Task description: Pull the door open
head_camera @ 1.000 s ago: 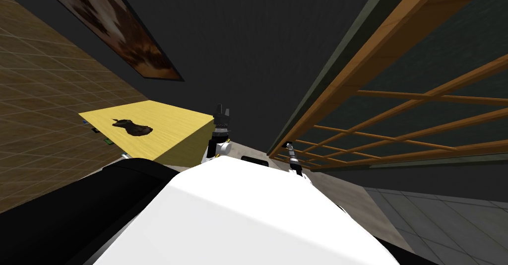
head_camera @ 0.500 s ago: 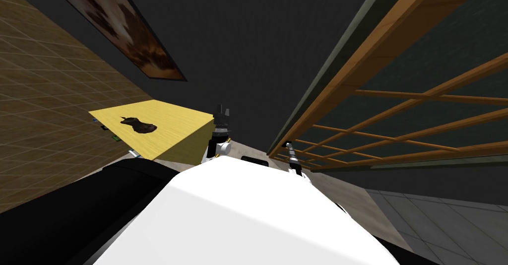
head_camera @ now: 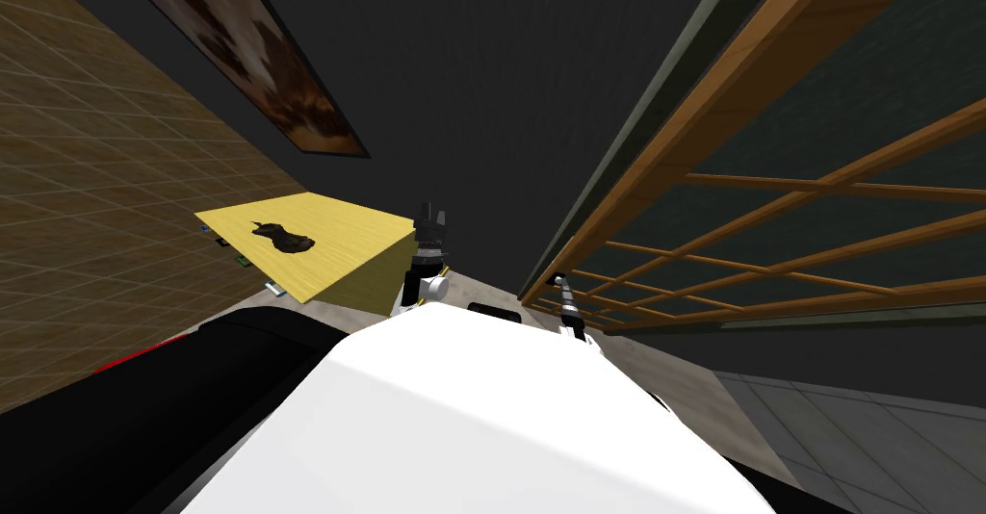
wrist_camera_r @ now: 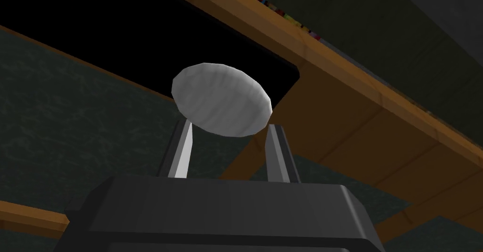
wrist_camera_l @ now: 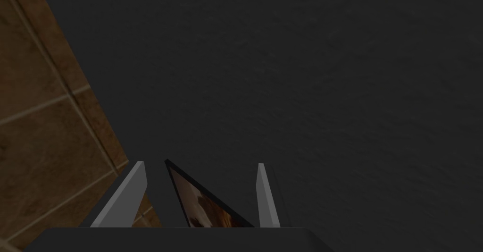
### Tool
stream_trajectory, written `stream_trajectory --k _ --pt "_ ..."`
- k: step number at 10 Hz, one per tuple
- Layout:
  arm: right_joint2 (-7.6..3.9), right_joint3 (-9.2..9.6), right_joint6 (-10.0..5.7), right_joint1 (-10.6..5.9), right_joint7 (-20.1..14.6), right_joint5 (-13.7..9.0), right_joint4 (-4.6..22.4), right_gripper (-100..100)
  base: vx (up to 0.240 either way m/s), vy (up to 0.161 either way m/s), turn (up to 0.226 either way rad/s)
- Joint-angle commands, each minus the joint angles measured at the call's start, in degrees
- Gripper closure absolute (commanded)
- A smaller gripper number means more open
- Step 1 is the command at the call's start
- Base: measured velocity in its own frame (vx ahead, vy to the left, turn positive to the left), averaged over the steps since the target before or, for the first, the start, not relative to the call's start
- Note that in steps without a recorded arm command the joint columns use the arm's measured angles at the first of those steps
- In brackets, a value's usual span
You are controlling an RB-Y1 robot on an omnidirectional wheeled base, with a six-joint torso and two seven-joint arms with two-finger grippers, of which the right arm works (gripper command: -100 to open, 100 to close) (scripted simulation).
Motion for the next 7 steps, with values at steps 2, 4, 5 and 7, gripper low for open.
stream_trajectory --k 2,4,5,7 --pt "1.22 1.33 0.2 -0.17 -4.52 -1.1 -0.05 100 -0.043 -0.02 0.047" --pt "1.22 1.33 0.2 -0.17 -5.43 -1.1 -0.05 100 -0.028 -0.021 0.012" --pt "1.33 1.64 0.38 -0.29 -7.78 -1.75 -0.12 100 -0.022 -0.007 0.033" --pt "1.44 1.96 0.57 -0.41 -10.17 -2.43 -0.18 100 -0.039 -0.025 0.056"
